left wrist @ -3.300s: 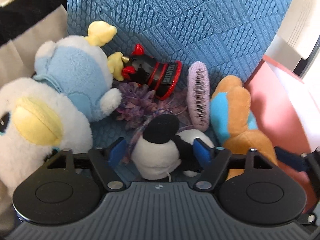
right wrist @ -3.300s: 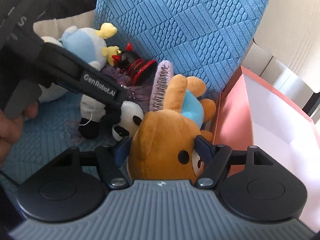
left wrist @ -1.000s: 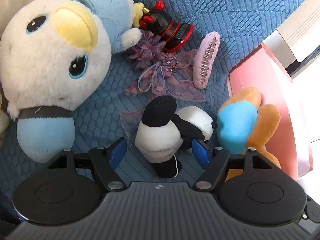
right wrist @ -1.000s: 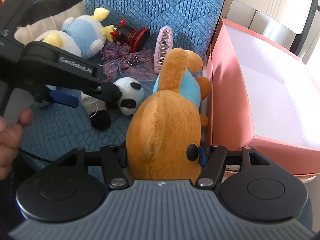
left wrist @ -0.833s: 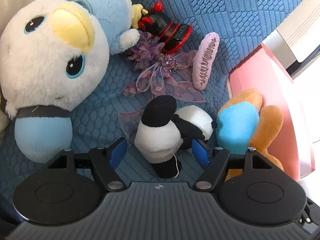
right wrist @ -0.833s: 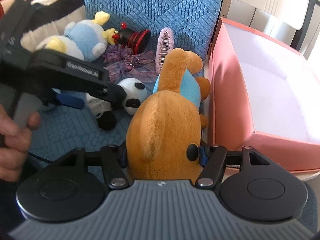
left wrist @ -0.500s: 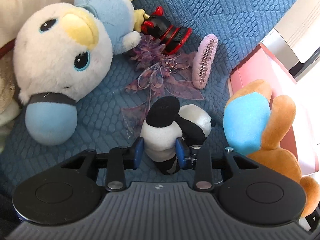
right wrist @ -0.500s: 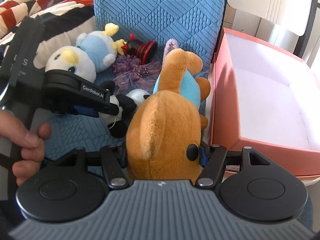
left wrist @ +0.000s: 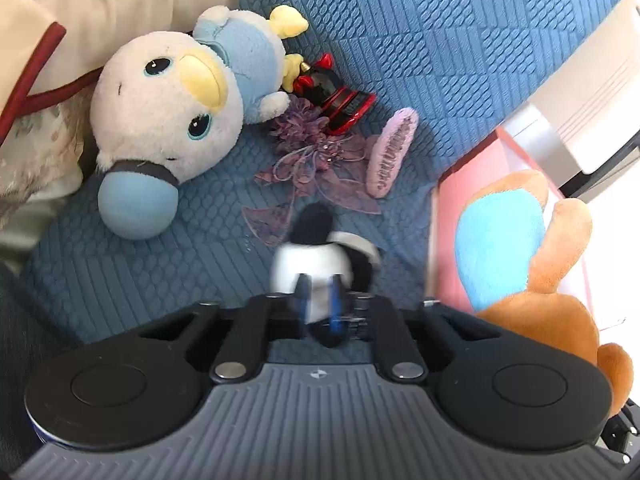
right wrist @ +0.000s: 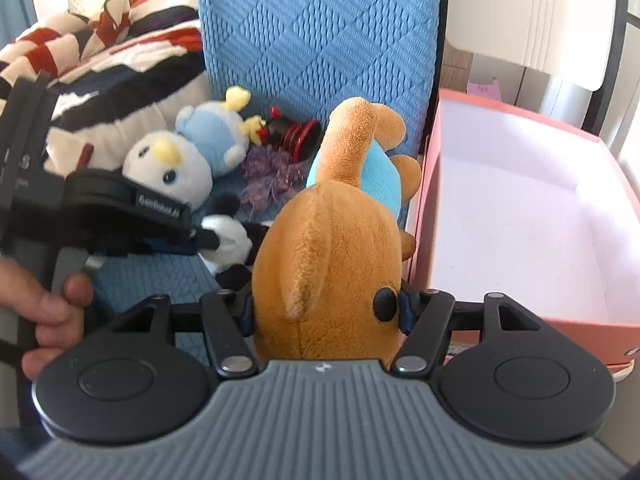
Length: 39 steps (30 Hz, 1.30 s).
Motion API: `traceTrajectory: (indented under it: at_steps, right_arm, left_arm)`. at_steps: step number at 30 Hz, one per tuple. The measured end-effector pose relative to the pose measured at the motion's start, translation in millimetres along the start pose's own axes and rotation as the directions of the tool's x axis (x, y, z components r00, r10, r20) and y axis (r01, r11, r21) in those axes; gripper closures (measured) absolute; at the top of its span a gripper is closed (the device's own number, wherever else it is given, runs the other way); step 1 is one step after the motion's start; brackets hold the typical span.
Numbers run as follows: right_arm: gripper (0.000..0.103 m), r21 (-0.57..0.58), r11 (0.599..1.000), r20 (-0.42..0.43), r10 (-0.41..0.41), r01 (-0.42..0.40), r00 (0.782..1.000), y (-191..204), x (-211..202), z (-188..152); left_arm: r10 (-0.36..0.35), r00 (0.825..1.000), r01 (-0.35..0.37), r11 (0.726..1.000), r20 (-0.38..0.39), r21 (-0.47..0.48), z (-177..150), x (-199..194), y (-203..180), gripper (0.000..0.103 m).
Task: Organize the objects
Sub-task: 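Lift the panda with left tool while right tool lifts the teddy bear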
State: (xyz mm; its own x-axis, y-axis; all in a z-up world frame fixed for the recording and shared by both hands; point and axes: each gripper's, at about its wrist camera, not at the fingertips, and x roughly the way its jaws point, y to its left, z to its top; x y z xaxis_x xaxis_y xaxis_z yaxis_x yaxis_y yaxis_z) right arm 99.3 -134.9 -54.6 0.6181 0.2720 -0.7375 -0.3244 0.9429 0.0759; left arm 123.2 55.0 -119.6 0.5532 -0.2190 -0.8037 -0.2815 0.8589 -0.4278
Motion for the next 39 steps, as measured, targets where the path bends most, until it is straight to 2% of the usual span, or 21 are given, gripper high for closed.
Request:
traceTrajectory:
  at_steps: [5,10,14,16,17,18,20,27,29,35,37,39]
  right_arm:
    - [0.038,0.016,1.0,0.027,0.008,-0.008,1.0,-10.2,-10.8,11.0]
    - [0.038,0.016,1.0,0.032,0.015,-0.016,0.999,-14.6,-15.4,10.4]
    - [0.038,0.014,1.0,0.029,0.014,-0.015,0.999,-14.9,-14.3,2.7]
    - [0.038,0.014,1.0,0.025,0.013,-0.014,1.0,-13.5,-13.9,-1.2]
    - [0.038,0.016,1.0,0.023,0.014,-0.014,1.0,-13.1,-13.2,-3.3]
    - [0.038,0.019,1.0,0.02,0.014,-0.014,1.0,-12.4,-12.4,-5.3]
    - [0.038,0.025,1.0,0.017,0.011,-0.012,1.0,-11.2,-10.2,-8.3]
    - [0.037,0.028,1.0,0.004,0.006,-0.006,1.0,-3.9,-4.5,-14.4]
    - [0.037,0.028,1.0,-0.001,0.006,-0.006,1.0,-2.1,-2.2,-15.5]
    - [0.037,0.02,1.0,-0.023,-0.001,0.001,1.0,1.4,5.0,-17.6]
    - [0.037,0.023,1.0,-0.027,0.0,0.0,1.0,2.3,6.6,-18.0]
    - [0.037,0.026,1.0,-0.03,0.003,-0.002,1.0,3.2,7.7,-18.5]
  left_arm:
    - [0.015,0.999,-0.016,1.0,0.034,0.016,4.0,-15.7,-9.9,0.094]
    - [-0.022,0.999,0.022,1.0,0.045,0.008,-1.8,-16.1,-0.3,0.092]
    - [-0.028,1.0,0.027,0.999,0.015,0.02,-10.4,-6.4,7.8,0.089]
    - [0.011,1.0,-0.011,0.998,-0.001,0.066,-13.7,0.0,8.2,0.07]
    - [0.036,0.999,-0.036,0.995,-0.001,0.089,-15.3,2.4,8.2,0.05]
    - [0.063,0.998,-0.064,0.993,0.012,0.104,-17.2,4.1,9.4,0.038]
    - [0.095,0.994,-0.1,0.989,0.046,0.108,-21.1,6.3,13.4,0.033]
    - [0.034,0.999,-0.033,0.998,-0.02,0.06,-13.3,35.6,28.8,0.033]
    - [0.004,0.999,-0.002,0.998,-0.042,0.055,-12.1,46.0,31.3,0.029]
    - [-0.08,0.996,0.082,0.995,-0.038,0.053,-13.6,57.7,28.9,0.028]
    - [-0.098,0.994,0.1,0.994,-0.039,0.052,-14.1,59.5,27.5,0.03]
    - [-0.109,0.994,0.11,0.993,-0.027,0.051,-15.1,58.4,25.8,0.037]
